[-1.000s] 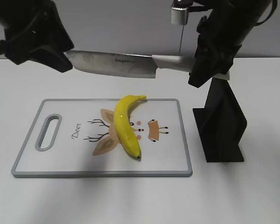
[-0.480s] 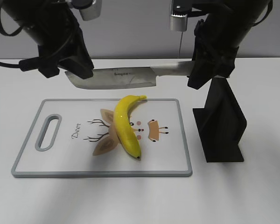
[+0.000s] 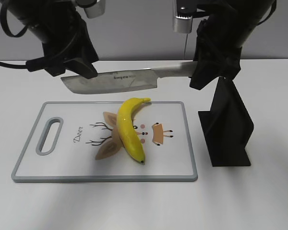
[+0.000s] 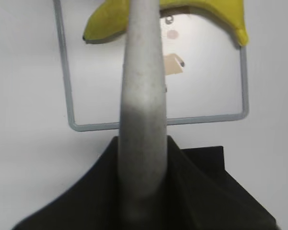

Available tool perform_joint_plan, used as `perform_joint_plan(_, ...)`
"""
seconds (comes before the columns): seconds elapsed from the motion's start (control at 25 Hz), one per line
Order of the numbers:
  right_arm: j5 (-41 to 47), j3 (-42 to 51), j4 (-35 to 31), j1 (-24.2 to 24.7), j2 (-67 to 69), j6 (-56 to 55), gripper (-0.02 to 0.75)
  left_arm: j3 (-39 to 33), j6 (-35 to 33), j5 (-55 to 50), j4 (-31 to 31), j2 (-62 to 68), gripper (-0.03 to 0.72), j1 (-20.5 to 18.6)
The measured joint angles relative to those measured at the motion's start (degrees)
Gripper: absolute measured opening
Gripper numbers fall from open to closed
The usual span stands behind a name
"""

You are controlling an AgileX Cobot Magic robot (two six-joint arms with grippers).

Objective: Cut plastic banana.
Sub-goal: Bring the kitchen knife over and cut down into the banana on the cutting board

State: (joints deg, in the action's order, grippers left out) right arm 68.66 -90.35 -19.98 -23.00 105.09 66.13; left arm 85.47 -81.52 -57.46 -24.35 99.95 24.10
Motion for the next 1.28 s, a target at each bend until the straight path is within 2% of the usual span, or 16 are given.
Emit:
perform_joint_plan(0.12, 0.0, 0.0, -0.12, 0.0, 0.0, 0.51, 0.178, 0.0, 0.0, 0.39, 0.2, 0.02, 0.462, 0.0)
perform_joint_plan(0.4, -1.87, 0.0, -0.93, 0.0, 0.0, 1.05, 0.178, 0.0, 0.0, -1.88, 0.85, 0.84, 0.447, 0.0)
perform_joint_plan(0.6, -2.83, -0.11, -0.93, 0.0, 0.0, 1.05, 0.178, 0.0, 0.0, -2.88, 3.47, 0.91, 0.428, 0.0)
perform_joint_plan(0.72, -2.86, -0.23, -1.13, 0.0, 0.0, 1.1, 0.178, 0.0, 0.0, -2.62, 3.87, 1.42, 0.332, 0.0)
perform_joint_plan(0.96, -2.94, -0.29, -1.08, 0.0, 0.33, 1.1, 0.178, 0.0, 0.0, -1.33, 3.93, 2.96, 0.038, 0.0)
perform_joint_plan(1.08, -3.19, -0.39, -0.95, 0.0, 1.85, 1.16, 0.178, 0.0, 0.0, -1.39, 4.52, 3.21, 0.007, 0.0)
perform_joint_plan(1.28, -4.37, -0.46, -1.22, 0.0, 3.36, 1.46, 0.178, 0.0, 0.0, -1.21, 5.62, 4.24, 0.003, 0.0)
